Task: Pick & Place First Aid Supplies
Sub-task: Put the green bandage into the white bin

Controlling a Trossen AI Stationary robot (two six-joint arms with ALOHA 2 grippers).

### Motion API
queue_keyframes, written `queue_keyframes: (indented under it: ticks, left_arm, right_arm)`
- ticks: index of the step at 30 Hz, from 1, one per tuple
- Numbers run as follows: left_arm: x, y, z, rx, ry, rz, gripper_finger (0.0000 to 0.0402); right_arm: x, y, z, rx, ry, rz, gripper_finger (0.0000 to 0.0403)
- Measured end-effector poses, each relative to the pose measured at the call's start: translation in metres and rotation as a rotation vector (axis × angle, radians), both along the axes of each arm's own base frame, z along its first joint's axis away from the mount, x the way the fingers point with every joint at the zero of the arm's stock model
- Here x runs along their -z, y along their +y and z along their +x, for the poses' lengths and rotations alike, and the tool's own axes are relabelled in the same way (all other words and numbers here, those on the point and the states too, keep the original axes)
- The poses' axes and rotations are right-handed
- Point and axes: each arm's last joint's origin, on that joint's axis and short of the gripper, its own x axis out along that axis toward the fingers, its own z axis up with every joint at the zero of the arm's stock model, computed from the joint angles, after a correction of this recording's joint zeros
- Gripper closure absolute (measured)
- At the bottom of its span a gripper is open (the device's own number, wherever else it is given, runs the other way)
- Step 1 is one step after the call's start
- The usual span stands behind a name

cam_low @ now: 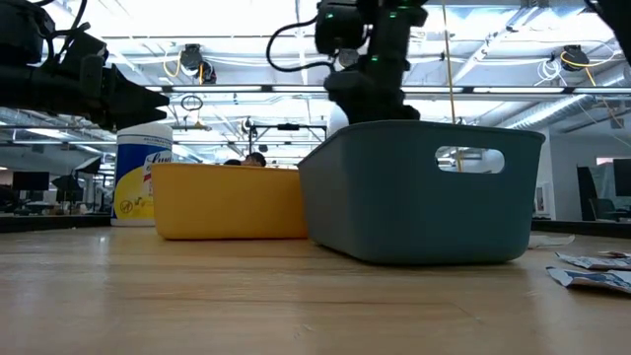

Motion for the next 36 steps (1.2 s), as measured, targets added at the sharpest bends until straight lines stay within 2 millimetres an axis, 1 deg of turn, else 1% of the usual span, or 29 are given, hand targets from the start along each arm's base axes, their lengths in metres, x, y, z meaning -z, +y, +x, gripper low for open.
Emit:
queue_keyframes:
  ticks: [3,6,11,16,20,23,26,28,36]
  left_arm:
    - [0.0,0.0,0.0,0.0,0.0,0.0,0.0023]
    - [0.0,0.0,0.0,0.0,0.0,0.0,0.0023]
    - [0.0,0.0,0.0,0.0,0.0,0.0,0.0023]
    - [0.0,0.0,0.0,0.0,0.0,0.0,0.0023]
    - [0.0,0.0,0.0,0.001,0.0,0.0,0.0023]
    - [0.0,0.0,0.0,0.001,0.0,0.0,0.0023]
    - [0.0,0.0,0.0,0.0,0.0,0.0,0.0023]
    - [0.0,0.0,0.0,0.0,0.0,0.0,0.0023]
    - [0.0,0.0,0.0,0.0,0.0,0.0,0.0023]
  right_arm:
    - [0.002,0.012,-0.013,-0.019,-0.07,-0.028,0.0153]
    - [0.003,0.023,-0.03,-0.002,-0.118,-0.081,0.0153]
    - [0.015,0.039,-0.061,-0.004,-0.125,-0.098,0.0153]
    - [0.033,0.054,-0.094,0.007,-0.085,-0.073,0.0153]
    - [0.046,0.062,-0.116,-0.001,-0.061,-0.064,0.0153]
    - [0.053,0.066,-0.128,0.006,-0.068,-0.056,0.0153]
    - [0.058,0.069,-0.136,0.011,-0.069,-0.051,0.0153]
    - [0.061,0.07,-0.138,0.015,-0.07,-0.049,0.0153]
    - [0.086,0.07,-0.131,0.021,-0.117,-0.046,0.0153]
